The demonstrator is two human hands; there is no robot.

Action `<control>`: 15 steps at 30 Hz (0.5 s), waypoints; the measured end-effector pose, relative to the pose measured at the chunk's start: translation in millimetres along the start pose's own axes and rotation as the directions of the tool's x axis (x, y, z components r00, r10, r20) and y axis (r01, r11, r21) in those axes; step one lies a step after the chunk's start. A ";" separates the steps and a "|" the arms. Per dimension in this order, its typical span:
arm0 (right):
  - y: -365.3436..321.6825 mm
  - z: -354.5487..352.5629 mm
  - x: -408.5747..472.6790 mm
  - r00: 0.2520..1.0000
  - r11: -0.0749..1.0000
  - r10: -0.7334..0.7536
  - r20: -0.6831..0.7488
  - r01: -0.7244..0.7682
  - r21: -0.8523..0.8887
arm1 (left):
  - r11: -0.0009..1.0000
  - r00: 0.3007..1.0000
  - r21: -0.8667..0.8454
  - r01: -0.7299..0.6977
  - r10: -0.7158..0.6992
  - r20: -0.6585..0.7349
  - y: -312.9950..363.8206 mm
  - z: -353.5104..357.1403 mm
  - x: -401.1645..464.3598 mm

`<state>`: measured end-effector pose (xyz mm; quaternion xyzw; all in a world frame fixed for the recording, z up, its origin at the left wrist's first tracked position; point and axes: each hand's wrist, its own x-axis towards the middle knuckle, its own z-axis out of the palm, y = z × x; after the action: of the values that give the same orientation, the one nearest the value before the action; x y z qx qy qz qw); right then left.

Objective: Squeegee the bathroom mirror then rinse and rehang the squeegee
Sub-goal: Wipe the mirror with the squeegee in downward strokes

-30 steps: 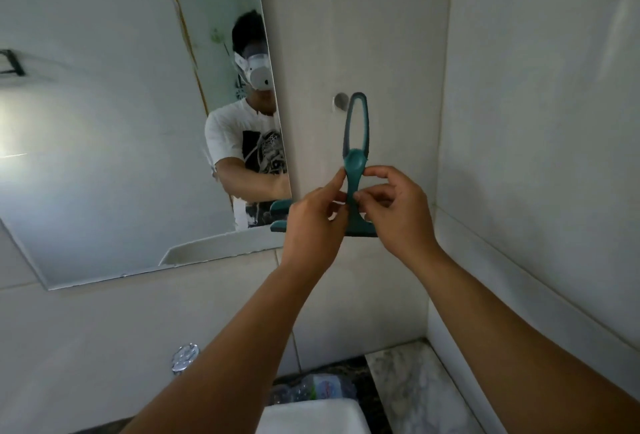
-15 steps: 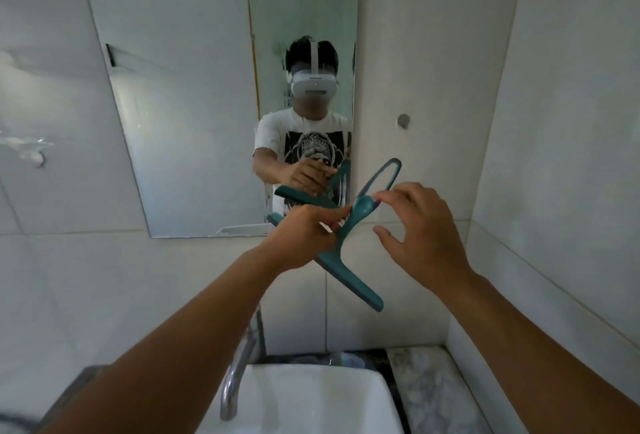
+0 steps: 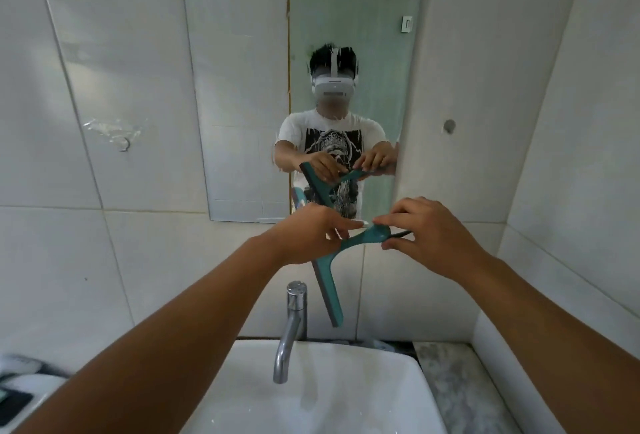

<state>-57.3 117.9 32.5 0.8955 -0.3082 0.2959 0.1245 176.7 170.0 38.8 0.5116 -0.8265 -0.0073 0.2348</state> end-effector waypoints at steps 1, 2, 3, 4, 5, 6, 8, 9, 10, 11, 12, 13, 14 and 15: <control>-4.4 2.1 -0.1 1.000 1.000 0.009 -0.014 -0.009 0.004 | 1.000 0.999 0.006 -0.014 0.014 -0.049 -1.8 -3.2 -5.0; -9.7 3.9 0.2 0.999 1.000 0.024 -0.034 -0.023 0.005 | 1.000 0.994 0.020 -0.022 0.024 -0.108 -3.0 -6.7 -10.8; -14.4 5.7 0.8 0.997 0.999 0.048 -0.062 -0.047 0.009 | 0.999 0.984 0.031 -0.020 0.025 -0.175 -3.7 -9.2 -16.9; -20.5 7.5 1.9 0.992 0.996 0.084 -0.095 -0.082 0.019 | 1.000 0.970 0.029 -0.003 0.010 -0.243 -5.1 -10.7 -23.7; -27.6 9.8 3.4 0.983 0.992 0.125 -0.131 -0.121 0.040 | 1.000 0.951 0.008 0.024 -0.020 -0.308 -6.8 -11.5 -31.7; -35.8 12.4 5.4 0.971 0.984 0.170 -0.167 -0.160 0.071 | 0.998 0.930 -0.030 0.057 -0.064 -0.362 -8.6 -11.2 -39.3; -54.1 18.8 10.1 0.937 0.959 0.266 -0.226 -0.234 0.162 | 0.981 0.888 -0.150 0.120 -0.174 -0.425 -11.5 -9.1 -53.2; -63.7 23.1 12.3 0.919 0.941 0.311 -0.243 -0.263 0.212 | 0.963 0.871 -0.224 0.150 -0.236 -0.431 -12.1 -7.9 -58.7; -74.3 27.4 14.4 0.902 0.925 0.346 -0.257 -0.282 0.256 | 0.941 0.854 -0.290 0.173 -0.290 -0.432 -12.6 -6.9 -63.5; -85.1 32.4 16.4 0.890 0.909 0.372 -0.264 -0.292 0.296 | 0.922 0.839 -0.341 0.184 -0.328 -0.435 -13.5 -6.6 -66.9; -96.1 37.4 17.6 0.880 0.894 0.392 -0.267 -0.297 0.335 | 0.902 0.826 -0.390 0.186 -0.358 -0.435 -14.1 -6.7 -69.5; -107.0 43.0 18.6 0.873 0.878 0.409 -0.264 -0.298 0.374 | 0.879 0.819 -0.444 0.176 -0.381 -0.428 -14.4 -7.8 -71.8; -118.1 48.3 19.4 0.868 0.862 0.424 -0.258 -0.300 0.409 | 0.853 0.816 -0.497 0.161 -0.399 -0.419 -14.3 -9.9 -73.9; -128.1 53.9 20.1 0.864 0.848 0.437 -0.253 -0.301 0.437 | 0.826 0.812 -0.545 0.143 -0.413 -0.413 -13.6 -12.6 -75.8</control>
<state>60.1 186.2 -3.3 0.7593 -0.3865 0.5198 -0.0614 220.8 230.8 17.8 0.5375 -0.6162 -0.1146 0.5642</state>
